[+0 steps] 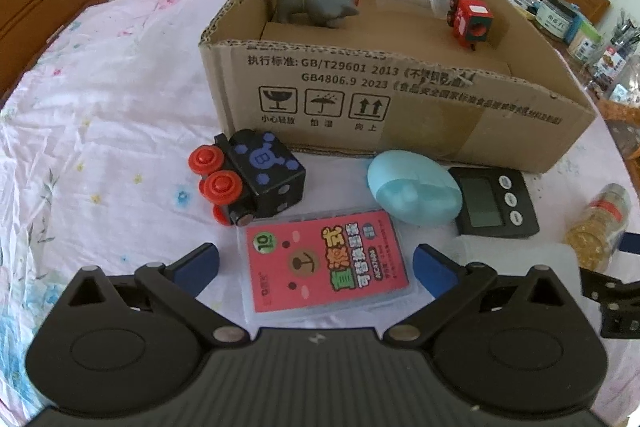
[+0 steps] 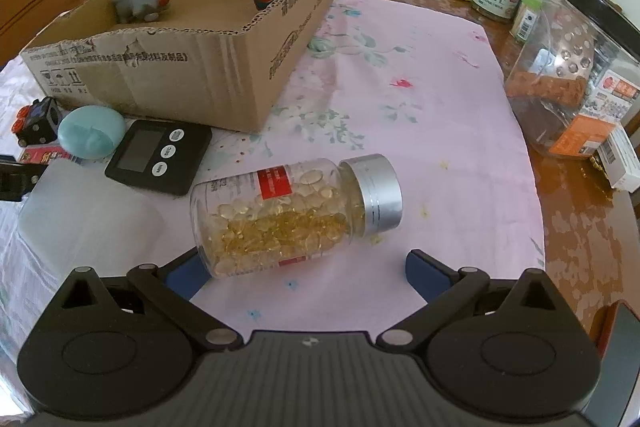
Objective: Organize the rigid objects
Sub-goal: 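Close the left tool on the pink card while the right tool grasps the capsule bottle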
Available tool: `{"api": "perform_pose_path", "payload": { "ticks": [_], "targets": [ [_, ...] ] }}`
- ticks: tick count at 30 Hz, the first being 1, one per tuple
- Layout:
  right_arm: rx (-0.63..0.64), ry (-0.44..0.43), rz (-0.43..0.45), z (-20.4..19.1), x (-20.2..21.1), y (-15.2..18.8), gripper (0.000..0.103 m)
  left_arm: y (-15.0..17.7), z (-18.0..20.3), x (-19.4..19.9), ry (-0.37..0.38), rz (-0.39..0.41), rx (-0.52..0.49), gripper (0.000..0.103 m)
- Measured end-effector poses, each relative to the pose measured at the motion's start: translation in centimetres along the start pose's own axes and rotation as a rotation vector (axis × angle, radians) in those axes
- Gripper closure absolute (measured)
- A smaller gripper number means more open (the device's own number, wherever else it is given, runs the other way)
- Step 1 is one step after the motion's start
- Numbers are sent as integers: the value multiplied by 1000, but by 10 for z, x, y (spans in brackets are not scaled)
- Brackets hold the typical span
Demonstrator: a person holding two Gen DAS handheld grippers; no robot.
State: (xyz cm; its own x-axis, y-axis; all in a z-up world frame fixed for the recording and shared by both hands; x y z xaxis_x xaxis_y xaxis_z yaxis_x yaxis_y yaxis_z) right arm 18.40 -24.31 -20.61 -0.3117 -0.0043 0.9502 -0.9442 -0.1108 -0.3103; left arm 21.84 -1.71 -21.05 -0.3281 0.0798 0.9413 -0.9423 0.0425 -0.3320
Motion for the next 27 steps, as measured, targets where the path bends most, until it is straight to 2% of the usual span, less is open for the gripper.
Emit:
{"api": "perform_pose_path", "payload": {
  "ticks": [7, 11, 21, 25, 27],
  "targets": [
    [49, -19, 1, -1, -1, -2, 0, 9, -13, 2, -56, -7, -39, 0],
    [63, -26, 13, -1, -1, -1, 0, 17, -26, 6, -48, -2, -46, 0],
    [85, -36, 41, 0, 0, -1, 0, 8, -16, 3, -28, 36, -93, 2],
    [87, -37, 47, 0, 1, -1, 0, 7, -17, 7, -22, 54, -105, 12],
    [90, -38, 50, 0, 0, -1, 0, 6, -17, 7, -18, 49, -115, 12]
  ]
}}
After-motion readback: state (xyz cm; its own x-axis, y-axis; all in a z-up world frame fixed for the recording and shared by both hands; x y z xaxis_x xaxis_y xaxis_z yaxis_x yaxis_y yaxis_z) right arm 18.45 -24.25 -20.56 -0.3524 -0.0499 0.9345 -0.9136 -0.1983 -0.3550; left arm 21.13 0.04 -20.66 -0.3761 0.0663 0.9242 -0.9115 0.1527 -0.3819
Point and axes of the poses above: each gripper's, at about its wrist camera, not at the fingertips, and x roughly against the way its jaws point, z to its right, y to its underside, the point moved 9 cm from there along -x, roughly the way its jaws point, and after that the axes turned 11 degrees about -z, right-handed, at the moved point
